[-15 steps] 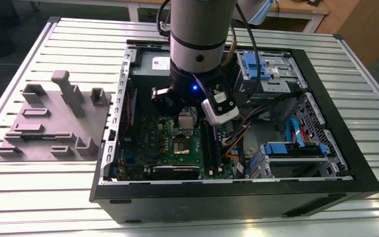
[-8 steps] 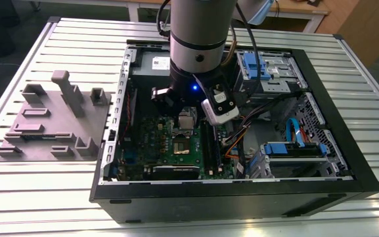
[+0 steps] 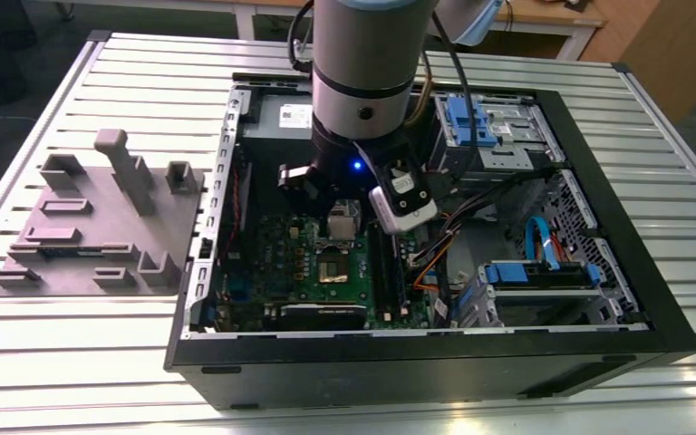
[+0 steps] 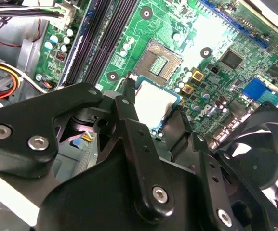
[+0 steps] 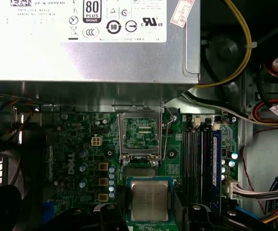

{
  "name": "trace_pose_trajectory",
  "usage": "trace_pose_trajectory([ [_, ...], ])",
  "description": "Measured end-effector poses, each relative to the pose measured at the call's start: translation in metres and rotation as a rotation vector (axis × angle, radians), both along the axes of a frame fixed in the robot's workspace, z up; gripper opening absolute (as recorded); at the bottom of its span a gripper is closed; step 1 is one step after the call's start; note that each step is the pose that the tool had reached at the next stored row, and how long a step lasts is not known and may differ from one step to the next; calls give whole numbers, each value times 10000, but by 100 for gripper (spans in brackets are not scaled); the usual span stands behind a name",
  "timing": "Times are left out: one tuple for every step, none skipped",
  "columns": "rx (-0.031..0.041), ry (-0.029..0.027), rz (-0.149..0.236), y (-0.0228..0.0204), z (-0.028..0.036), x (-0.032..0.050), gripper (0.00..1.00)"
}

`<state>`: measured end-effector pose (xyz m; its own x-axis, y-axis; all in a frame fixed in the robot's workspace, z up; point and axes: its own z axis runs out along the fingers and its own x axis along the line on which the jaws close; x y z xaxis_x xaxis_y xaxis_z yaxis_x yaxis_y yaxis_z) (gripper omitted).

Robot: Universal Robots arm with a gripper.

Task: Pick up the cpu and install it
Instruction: 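Place the cpu into insertion slot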

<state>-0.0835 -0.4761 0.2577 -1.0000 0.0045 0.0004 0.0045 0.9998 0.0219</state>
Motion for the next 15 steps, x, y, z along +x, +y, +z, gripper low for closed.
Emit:
trace_pose_trajectory([
  [0, 0, 1, -7, -5, 0, 47],
  [2, -1, 1, -13, -11, 1, 47],
  [2, -1, 0, -19, -15, 0, 47],
  [3, -2, -1, -22, -21, 0, 47],
  [4, -2, 0, -23, -27, 1, 47],
  [3, -1, 0, -23, -36, 1, 47],
  [2, -1, 1, -24, -48, 1, 47],
  [1, 0, 1, -24, -63, 1, 47],
  [2, -1, 1, -24, -79, 1, 47],
  [2, -1, 1, -24, -97, 1, 47],
  [3, -1, 1, -25, -117, 1, 47],
  [2, -1, 1, -27, -134, 1, 47],
  [2, -1, 1, -29, -151, 1, 47],
  [2, 0, 1, -32, -169, 1, 47],
  [1, 0, 1, -36, -187, 1, 47],
])
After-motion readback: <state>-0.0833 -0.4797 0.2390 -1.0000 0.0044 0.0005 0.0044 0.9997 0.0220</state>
